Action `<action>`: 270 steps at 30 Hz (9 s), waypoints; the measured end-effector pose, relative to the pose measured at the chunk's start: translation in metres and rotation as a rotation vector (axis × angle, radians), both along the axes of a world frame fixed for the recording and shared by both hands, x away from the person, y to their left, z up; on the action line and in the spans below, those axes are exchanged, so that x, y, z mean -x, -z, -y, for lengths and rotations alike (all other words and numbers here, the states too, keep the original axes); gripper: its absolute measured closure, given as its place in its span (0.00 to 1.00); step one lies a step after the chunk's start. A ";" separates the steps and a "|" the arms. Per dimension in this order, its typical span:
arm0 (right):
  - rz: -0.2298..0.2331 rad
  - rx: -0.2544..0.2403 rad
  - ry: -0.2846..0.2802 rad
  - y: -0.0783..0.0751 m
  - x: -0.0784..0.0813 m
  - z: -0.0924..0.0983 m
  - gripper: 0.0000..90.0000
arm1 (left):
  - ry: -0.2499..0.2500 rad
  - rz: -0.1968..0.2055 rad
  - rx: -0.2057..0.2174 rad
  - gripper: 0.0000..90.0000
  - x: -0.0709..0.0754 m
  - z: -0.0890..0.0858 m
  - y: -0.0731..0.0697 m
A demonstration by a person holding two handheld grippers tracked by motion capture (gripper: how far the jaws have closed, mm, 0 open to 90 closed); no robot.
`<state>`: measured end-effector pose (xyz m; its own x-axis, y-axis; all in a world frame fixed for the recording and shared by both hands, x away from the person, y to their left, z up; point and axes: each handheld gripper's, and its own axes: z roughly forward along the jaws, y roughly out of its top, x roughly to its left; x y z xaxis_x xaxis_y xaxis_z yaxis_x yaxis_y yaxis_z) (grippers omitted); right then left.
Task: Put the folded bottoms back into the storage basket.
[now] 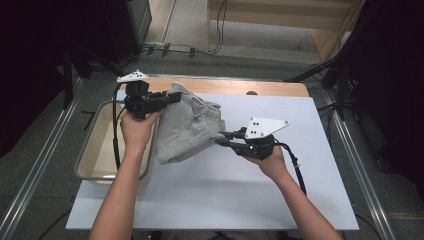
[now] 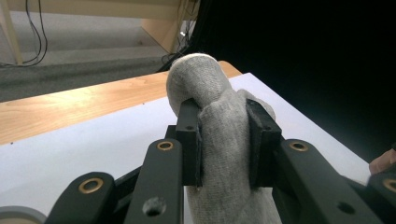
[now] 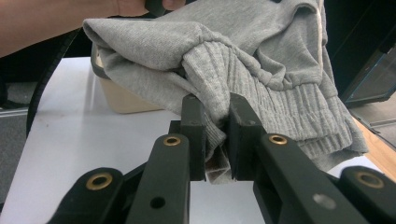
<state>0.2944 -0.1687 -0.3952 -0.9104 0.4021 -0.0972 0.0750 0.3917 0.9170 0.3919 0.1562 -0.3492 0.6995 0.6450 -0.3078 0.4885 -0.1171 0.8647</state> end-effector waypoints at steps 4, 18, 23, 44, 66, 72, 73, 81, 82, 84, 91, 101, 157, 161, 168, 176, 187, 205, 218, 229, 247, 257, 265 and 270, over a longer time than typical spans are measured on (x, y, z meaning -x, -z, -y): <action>0.000 0.003 -0.004 0.000 -0.001 -0.005 0.85 | -0.006 0.000 -0.002 0.79 0.000 -0.004 0.000; 0.008 0.013 -0.020 -0.001 -0.002 -0.021 0.85 | -0.016 0.002 0.002 0.79 0.002 -0.020 0.002; 0.010 0.016 -0.027 -0.001 -0.002 -0.028 0.85 | -0.022 0.002 0.004 0.79 0.003 -0.027 0.003; 0.024 0.033 -0.050 -0.004 -0.007 -0.059 0.85 | -0.048 0.008 0.007 0.79 0.004 -0.057 -0.002; 0.051 0.053 -0.058 -0.010 -0.013 -0.091 0.85 | -0.066 0.017 0.030 0.79 0.002 -0.088 -0.004; 0.051 0.054 -0.064 -0.011 -0.015 -0.100 0.85 | -0.069 0.019 0.036 0.79 0.002 -0.097 -0.004; 0.052 0.056 -0.064 -0.011 -0.015 -0.101 0.85 | -0.069 0.021 0.034 0.79 0.002 -0.099 -0.004; 0.054 0.059 -0.068 -0.012 -0.016 -0.114 0.85 | -0.073 0.031 0.029 0.79 0.003 -0.111 -0.006; 0.055 0.059 -0.069 -0.012 -0.017 -0.116 0.85 | -0.074 0.032 0.030 0.79 0.003 -0.112 -0.006; 0.056 0.063 -0.071 -0.013 -0.017 -0.119 0.85 | -0.074 0.035 0.032 0.79 0.002 -0.115 -0.007; 0.066 0.070 -0.079 -0.017 -0.019 -0.130 0.85 | -0.071 0.046 0.026 0.79 0.003 -0.124 -0.010; 0.078 0.087 -0.083 -0.022 -0.021 -0.146 0.85 | -0.085 0.050 0.031 0.79 0.003 -0.140 -0.013; -0.172 0.110 -0.040 -0.004 -0.051 -0.186 0.00 | -0.125 0.093 -0.078 0.00 0.008 -0.151 -0.008; -0.171 0.093 -0.019 -0.006 -0.050 -0.168 0.00 | -0.099 0.124 -0.072 0.00 0.015 -0.141 -0.011; -0.157 0.085 -0.001 -0.008 -0.046 -0.145 0.00 | -0.051 0.149 -0.016 0.00 0.025 -0.125 -0.011; -0.141 0.091 0.017 -0.010 -0.038 -0.116 0.00 | 0.004 0.157 0.006 0.00 0.038 -0.103 -0.007; -0.148 0.082 0.021 -0.009 -0.028 -0.072 0.00 | 0.054 0.151 0.006 0.00 0.051 -0.076 0.004; -0.117 0.004 0.076 -0.004 -0.017 -0.014 0.00 | 0.108 0.188 -0.035 0.00 0.077 -0.038 0.019; -0.096 -0.007 0.120 0.000 -0.002 0.018 0.00 | 0.164 0.204 -0.047 0.00 0.091 -0.009 0.031; -0.088 -0.033 0.178 0.005 0.009 0.048 0.00 | 0.186 0.194 -0.055 0.00 0.097 0.005 0.038; -0.067 -0.046 0.227 0.012 0.030 0.076 0.00 | 0.209 0.189 -0.085 0.00 0.107 0.024 0.048; -0.065 -0.059 0.242 0.015 0.041 0.082 0.00 | 0.220 0.193 -0.085 0.00 0.110 0.028 0.050; -0.044 -0.071 0.254 0.016 0.052 0.086 0.00 | 0.225 0.191 -0.087 0.00 0.111 0.027 0.055; -0.047 -0.062 0.256 0.021 0.057 0.089 0.00 | 0.230 0.197 -0.086 0.00 0.113 0.024 0.056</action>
